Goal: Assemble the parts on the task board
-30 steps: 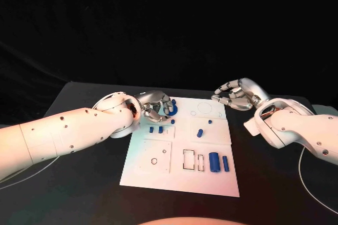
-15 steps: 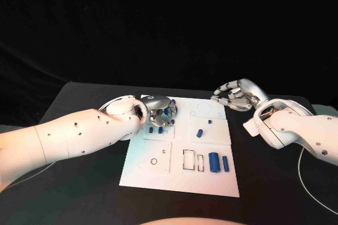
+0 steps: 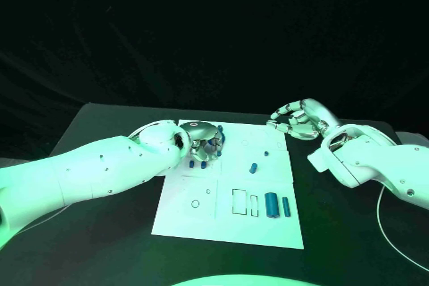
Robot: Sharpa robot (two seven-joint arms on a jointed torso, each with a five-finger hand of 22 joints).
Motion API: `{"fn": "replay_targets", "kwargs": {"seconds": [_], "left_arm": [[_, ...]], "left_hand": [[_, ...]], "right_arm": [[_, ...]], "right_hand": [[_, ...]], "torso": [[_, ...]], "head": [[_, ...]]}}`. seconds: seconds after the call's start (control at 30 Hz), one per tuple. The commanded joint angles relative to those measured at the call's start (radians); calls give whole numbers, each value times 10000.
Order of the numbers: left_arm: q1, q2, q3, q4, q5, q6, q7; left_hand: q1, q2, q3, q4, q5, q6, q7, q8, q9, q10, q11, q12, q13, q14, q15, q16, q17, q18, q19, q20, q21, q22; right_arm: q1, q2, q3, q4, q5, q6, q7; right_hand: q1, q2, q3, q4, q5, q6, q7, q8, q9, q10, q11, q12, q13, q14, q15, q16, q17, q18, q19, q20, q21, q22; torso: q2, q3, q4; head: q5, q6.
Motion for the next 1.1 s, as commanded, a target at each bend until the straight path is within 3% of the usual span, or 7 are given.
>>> {"fn": "replay_targets", "kwargs": {"seconds": [0.03,0.17,0.23,0.37,0.73,0.97,1.1], "left_arm": [[-3,86,4,-42,-135,393,-138],[-3,159,4,-115,-123,415,-184],[-3,184,4,-122,-77,428,-233],[-3,249,3,-128,-6,507,-312],[-4,339,4,-154,38,704,-410],[-4,393,4,-228,45,859,-475],[-4,404,4,-262,46,918,-593]], "left_hand": [[59,79,113,-12,-61,113,7,-83,-36,114,-17,-74,-62,59,-10,38,-27,-73,43,-16,77,63],[77,102,161,-34,-69,118,25,-162,-102,180,-21,-137,-128,108,-23,96,3,-94,88,-27,179,190],[19,49,176,-30,-75,18,191,-352,-228,183,95,-294,-254,98,69,110,-81,-103,56,10,225,227],[-39,5,167,-20,-80,-47,285,-492,-320,175,183,-412,-346,78,138,114,-162,-105,22,74,249,249],[-56,4,166,-17,-87,-50,304,-537,-352,196,199,-446,-378,103,157,145,-143,-112,35,99,287,299],[13,136,237,-65,-105,217,252,-500,-376,370,162,-489,-448,111,139,180,-204,-97,3,118,318,321],[202,367,431,-212,-172,585,183,-460,-402,733,81,-559,-538,243,63,307,-91,-144,151,83,539,621]], "right_arm": [[-7,15,1,6,-38,108,70],[-7,21,1,4,-38,118,67],[-7,19,1,6,-38,122,64],[-7,21,1,7,-38,128,59],[-7,29,1,5,-38,147,54],[-7,38,1,-1,-38,156,52],[-7,41,1,-3,-38,161,50]], "right_hand": [[-40,9,-7,-56,26,-19,-17,68,0,-63,-7,-44,422,746,-71,-65,1261,85,392,-97,-29,1820],[-40,9,-7,-56,26,-19,-17,68,0,-63,-7,-44,422,746,-71,-65,1261,85,392,-97,-29,1820],[-42,19,-1,-50,37,-22,-16,74,-1,-47,-7,-27,440,752,-72,-57,1287,77,408,-98,-2,1840],[-42,19,-1,-50,37,-22,-16,74,-1,-47,-7,-27,440,752,-72,-57,1287,77,408,-98,-2,1840],[-42,19,-1,-50,37,-22,-16,74,-1,-47,-7,-27,440,752,-72,-57,1287,77,408,-98,-2,1840],[-42,19,-1,-50,37,-22,-16,74,-1,-47,-7,-27,440,752,-72,-57,1287,77,408,-98,-2,1840],[-42,19,-1,-50,37,-22,-16,74,-1,-47,-7,-27,440,752,-72,-57,1287,77,408,-98,-2,1840]], "torso": [[-5,-4,-5],[-3,-5,-5],[1,-1,-1],[6,-5,2],[2,1,-1],[-1,2,3],[-2,-3,-7]], "head": [[25,-14],[34,-13],[36,-10],[29,-8],[4,-37],[-6,-47],[-12,-47]]}}
